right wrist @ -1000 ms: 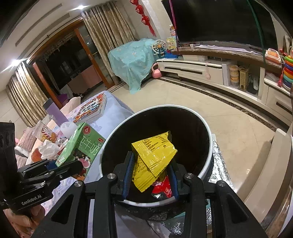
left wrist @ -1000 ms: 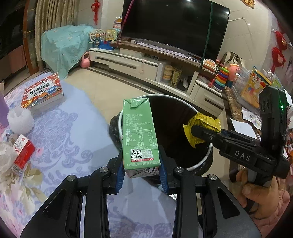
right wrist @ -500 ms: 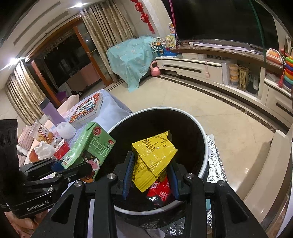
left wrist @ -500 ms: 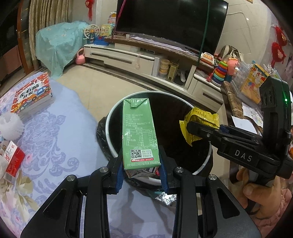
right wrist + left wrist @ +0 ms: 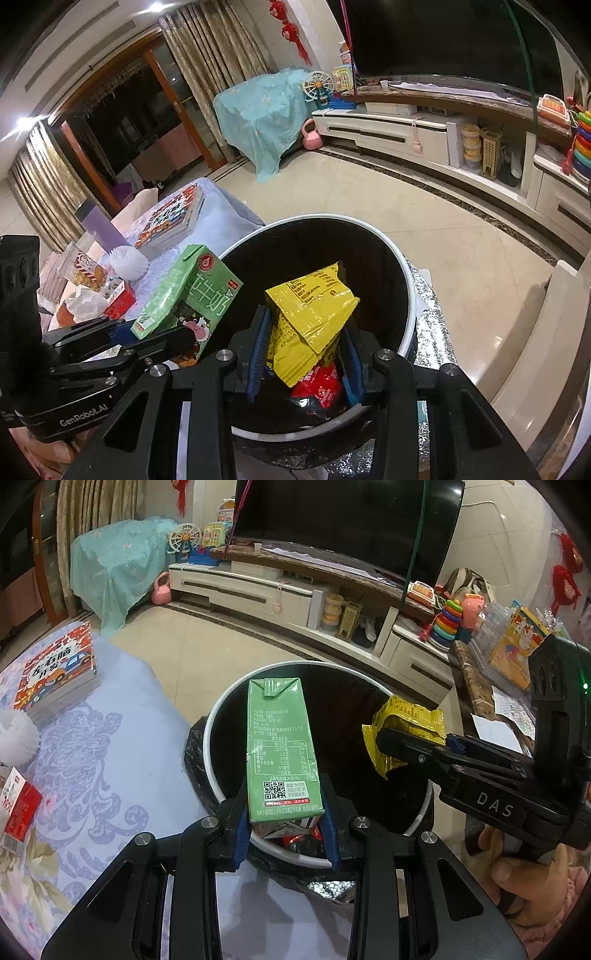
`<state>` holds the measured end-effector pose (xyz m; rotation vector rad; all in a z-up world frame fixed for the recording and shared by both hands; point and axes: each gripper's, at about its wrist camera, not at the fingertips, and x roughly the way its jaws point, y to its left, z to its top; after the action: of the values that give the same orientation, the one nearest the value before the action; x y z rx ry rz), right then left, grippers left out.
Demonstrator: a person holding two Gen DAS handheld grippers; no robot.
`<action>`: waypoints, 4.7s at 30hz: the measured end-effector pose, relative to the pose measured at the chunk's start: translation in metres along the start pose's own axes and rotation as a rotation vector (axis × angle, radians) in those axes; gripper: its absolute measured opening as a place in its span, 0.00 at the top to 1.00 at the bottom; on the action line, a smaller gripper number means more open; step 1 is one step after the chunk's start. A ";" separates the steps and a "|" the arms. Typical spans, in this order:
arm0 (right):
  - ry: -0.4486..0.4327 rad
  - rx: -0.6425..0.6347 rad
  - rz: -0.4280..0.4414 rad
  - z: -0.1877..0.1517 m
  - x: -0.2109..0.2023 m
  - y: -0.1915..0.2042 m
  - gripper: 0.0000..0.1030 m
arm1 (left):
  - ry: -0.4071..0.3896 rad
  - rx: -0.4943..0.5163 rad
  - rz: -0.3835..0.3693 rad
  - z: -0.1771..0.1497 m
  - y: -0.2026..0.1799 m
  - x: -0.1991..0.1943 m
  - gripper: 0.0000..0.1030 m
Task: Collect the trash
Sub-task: 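Open both tools to drop the green carton and yellow wrapper into the bin, then move both tools back toward the table, then grasp the white foam block with the left tool while the right tool grasps the white plastic bag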
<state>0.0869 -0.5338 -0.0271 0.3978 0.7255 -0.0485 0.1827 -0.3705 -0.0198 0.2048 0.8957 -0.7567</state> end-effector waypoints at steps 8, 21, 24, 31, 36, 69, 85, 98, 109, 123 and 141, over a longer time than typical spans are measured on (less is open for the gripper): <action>0.017 0.003 -0.008 0.001 0.004 -0.003 0.57 | 0.009 -0.012 -0.021 0.002 0.002 -0.001 0.70; 0.017 0.010 -0.028 0.002 0.001 -0.004 0.38 | -0.040 -0.090 -0.012 -0.020 0.032 -0.032 0.54; 0.013 0.011 -0.025 0.001 -0.002 0.000 0.35 | -0.057 -0.125 -0.001 -0.031 0.044 -0.045 0.53; -0.025 0.013 0.013 -0.009 -0.011 0.026 0.19 | -0.081 -0.199 0.054 -0.070 0.074 -0.069 0.46; -0.029 0.017 0.061 -0.024 -0.011 0.053 0.14 | -0.070 -0.280 0.077 -0.104 0.102 -0.082 0.44; 0.117 -0.085 0.271 -0.092 0.051 0.205 0.11 | -0.109 -0.461 0.318 -0.196 0.279 -0.155 0.41; 0.111 -0.146 0.346 -0.075 0.080 0.263 0.11 | -0.138 -0.292 0.292 -0.152 0.326 -0.140 0.38; 0.073 -0.198 0.401 -0.046 0.106 0.302 0.12 | -0.116 -0.202 0.182 -0.137 0.336 -0.116 0.39; 0.089 -0.220 0.390 -0.052 0.115 0.298 0.89 | -0.080 -0.219 0.262 -0.152 0.304 -0.121 0.88; 0.074 -0.222 0.316 -0.083 0.060 0.238 0.90 | -0.067 -0.422 0.208 -0.173 0.243 -0.136 0.88; 0.114 -0.125 0.328 -0.081 0.092 0.231 0.41 | -0.116 -0.349 0.249 -0.164 0.251 -0.131 0.38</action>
<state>0.1463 -0.2818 -0.0643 0.3976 0.7629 0.3298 0.1973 -0.0455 -0.0567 -0.0367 0.8583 -0.3690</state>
